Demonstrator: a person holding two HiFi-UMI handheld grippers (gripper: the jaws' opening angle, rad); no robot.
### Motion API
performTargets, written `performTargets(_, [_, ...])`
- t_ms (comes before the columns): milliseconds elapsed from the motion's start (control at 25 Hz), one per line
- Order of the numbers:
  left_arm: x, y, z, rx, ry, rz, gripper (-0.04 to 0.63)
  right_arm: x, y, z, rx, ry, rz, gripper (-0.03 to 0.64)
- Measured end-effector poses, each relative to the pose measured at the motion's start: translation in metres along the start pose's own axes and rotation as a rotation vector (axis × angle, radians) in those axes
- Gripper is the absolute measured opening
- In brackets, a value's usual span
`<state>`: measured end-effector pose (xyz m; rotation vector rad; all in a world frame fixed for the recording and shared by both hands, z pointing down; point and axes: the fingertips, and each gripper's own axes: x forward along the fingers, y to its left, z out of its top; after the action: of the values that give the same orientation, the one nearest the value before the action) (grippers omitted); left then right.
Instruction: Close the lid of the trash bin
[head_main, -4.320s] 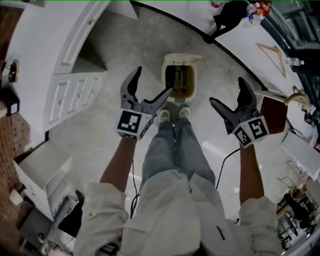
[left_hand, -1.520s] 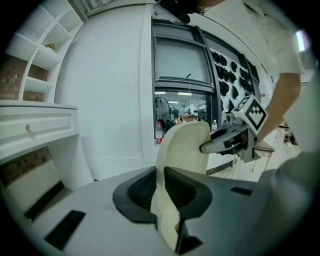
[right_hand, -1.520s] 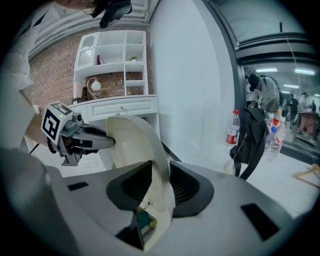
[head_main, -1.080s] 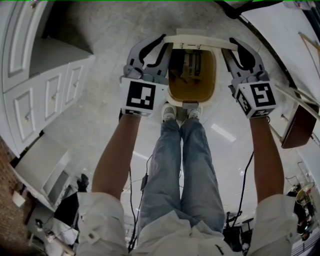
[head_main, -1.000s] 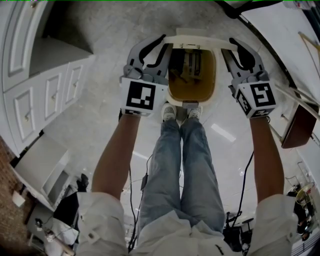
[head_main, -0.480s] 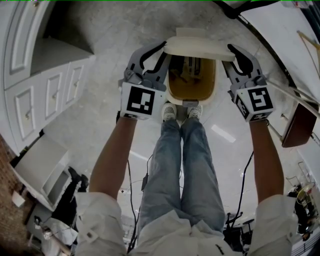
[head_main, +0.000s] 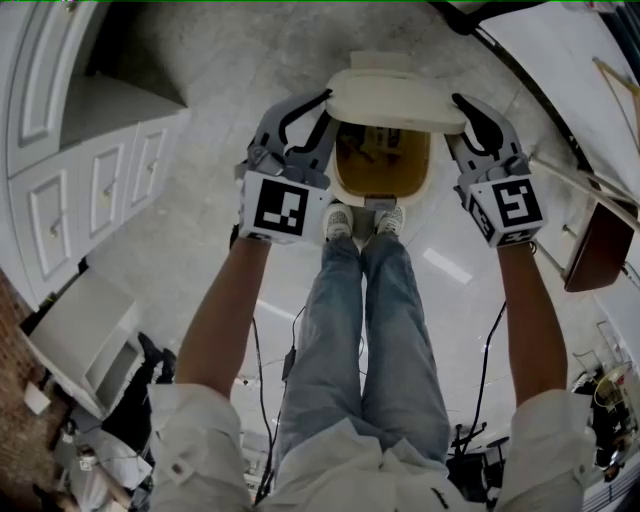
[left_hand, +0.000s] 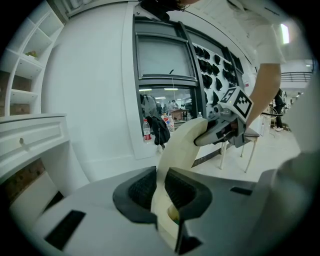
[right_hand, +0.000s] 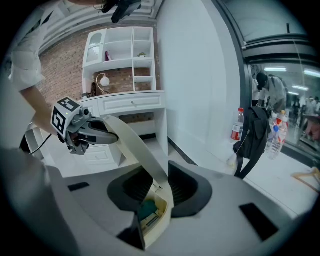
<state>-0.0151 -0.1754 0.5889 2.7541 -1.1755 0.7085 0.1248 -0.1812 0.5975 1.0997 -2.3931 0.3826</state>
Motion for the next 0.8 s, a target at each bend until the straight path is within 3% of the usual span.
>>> performTargets(800, [-0.014,-0.027,-0.020,0.093,0.045,-0.065,0.066,-0.012,0.017,-0.022,-0.042,0.045,0.003,0.114])
